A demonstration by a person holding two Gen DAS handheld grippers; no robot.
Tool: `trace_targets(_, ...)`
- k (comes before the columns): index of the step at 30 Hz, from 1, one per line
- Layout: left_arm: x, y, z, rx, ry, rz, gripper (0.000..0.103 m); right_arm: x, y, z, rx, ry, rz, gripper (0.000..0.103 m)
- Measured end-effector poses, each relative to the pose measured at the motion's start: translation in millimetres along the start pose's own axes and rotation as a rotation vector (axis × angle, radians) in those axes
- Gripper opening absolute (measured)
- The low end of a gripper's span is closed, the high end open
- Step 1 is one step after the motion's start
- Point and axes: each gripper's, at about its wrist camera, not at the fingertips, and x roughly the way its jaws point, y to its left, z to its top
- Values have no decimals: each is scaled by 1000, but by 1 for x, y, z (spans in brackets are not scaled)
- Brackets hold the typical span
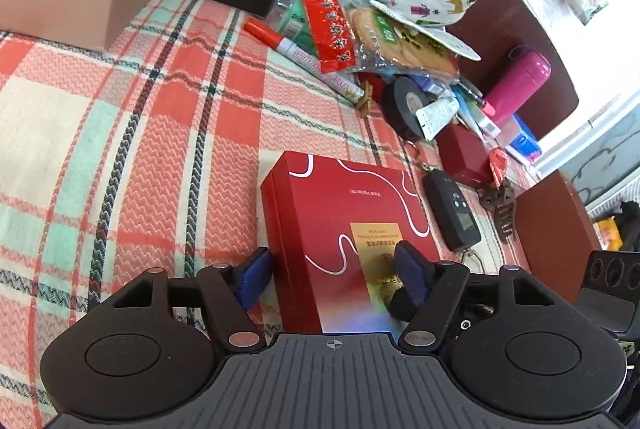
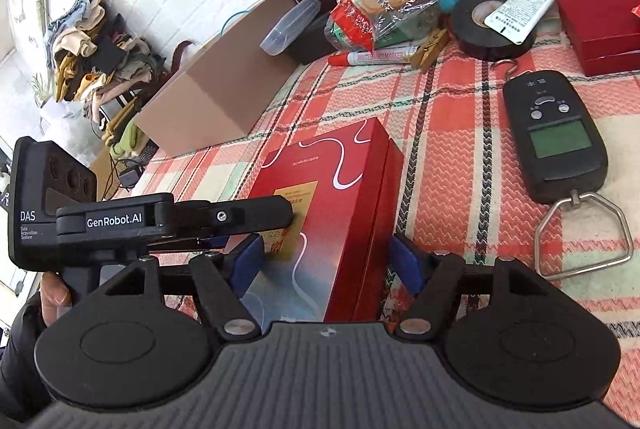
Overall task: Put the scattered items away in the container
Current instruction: 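Grasp the red gift box with both grippers and pull it from the pile, then carry the red gift box over the cardboard box and release it inside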
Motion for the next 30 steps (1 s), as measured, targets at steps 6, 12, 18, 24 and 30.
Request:
trace_targets(6,-2,-3,-3,8,-13,14,71,0,8,-1,-17,-2,-11,75)
trace_targets(12,-22,-3,-13,8,-36,49,70,-2,29,-3,-52,2,-4,73)
trace_targets(18,-61,0,-9,18,-118,95,70,-4,49,-5,-87,6,4,67)
trace_targets(24,-105,1,2,47,-229,147,69,5,88,19,-199,-12,51,62)
trace_targets(30,-154,17,34,38,-364,194,68,25,143,60,-343,-49,96,61)
